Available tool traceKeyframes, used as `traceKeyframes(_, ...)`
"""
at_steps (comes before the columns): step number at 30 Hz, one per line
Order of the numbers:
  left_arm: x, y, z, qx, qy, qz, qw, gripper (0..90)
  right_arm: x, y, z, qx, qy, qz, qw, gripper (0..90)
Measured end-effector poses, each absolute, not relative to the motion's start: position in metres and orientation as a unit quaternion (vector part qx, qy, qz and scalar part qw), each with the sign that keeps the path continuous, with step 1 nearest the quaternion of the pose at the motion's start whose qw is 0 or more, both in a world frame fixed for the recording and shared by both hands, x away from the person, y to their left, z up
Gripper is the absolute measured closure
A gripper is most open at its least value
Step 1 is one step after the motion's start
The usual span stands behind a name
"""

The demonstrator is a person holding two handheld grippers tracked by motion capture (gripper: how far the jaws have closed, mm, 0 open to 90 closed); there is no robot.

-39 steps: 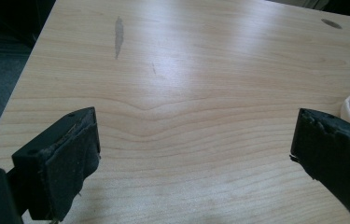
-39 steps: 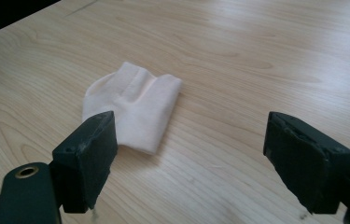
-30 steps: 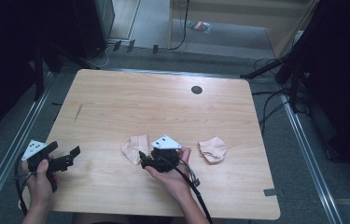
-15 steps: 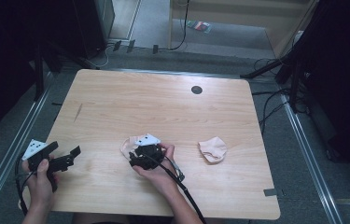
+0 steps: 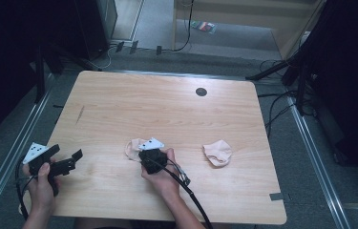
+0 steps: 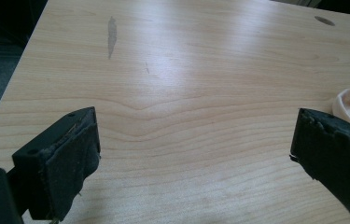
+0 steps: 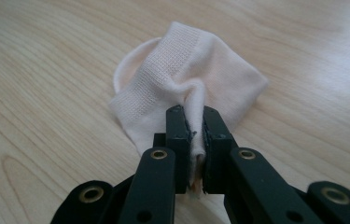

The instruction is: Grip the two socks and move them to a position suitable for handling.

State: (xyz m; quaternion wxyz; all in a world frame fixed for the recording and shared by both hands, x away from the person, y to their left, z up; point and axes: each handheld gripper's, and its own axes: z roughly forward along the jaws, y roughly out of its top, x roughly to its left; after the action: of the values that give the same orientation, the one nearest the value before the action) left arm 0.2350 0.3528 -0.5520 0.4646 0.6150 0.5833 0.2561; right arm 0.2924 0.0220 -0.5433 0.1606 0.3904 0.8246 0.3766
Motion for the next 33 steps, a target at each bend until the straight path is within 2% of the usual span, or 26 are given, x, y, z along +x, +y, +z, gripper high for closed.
traceKeyframes(6, 0.234, 0.353, -0.551, 0.612, 0.586, 0.26, 0.463, 1.4, 0.283, 0.008, -0.517, 0.391, 0.81, 0.406, 0.161, 85.4)
traceKeyframes(10, 0.232, 0.347, -0.547, 0.627, 0.575, 0.269, 0.451, 1.4, 0.273, -0.004, -0.502, 0.391, 0.808, 0.412, 0.159, 85.4)
traceKeyframes(15, 0.229, 0.33, -0.538, 0.62, 0.565, 0.246, 0.485, 1.5, 0.259, -0.022, -0.494, 0.389, 0.805, 0.418, 0.158, 85.3)
traceKeyframes(24, 0.226, 0.273, -0.519, 0.658, 0.518, 0.222, 0.499, 1.5, 0.234, -0.045, -0.499, 0.393, 0.806, 0.416, 0.153, 85.3)
traceKeyframes(33, 0.231, 0.22, -0.52, 0.685, 0.493, 0.165, 0.511, 1.5, 0.216, -0.062, -0.516, 0.408, 0.806, 0.405, 0.14, 85.3)
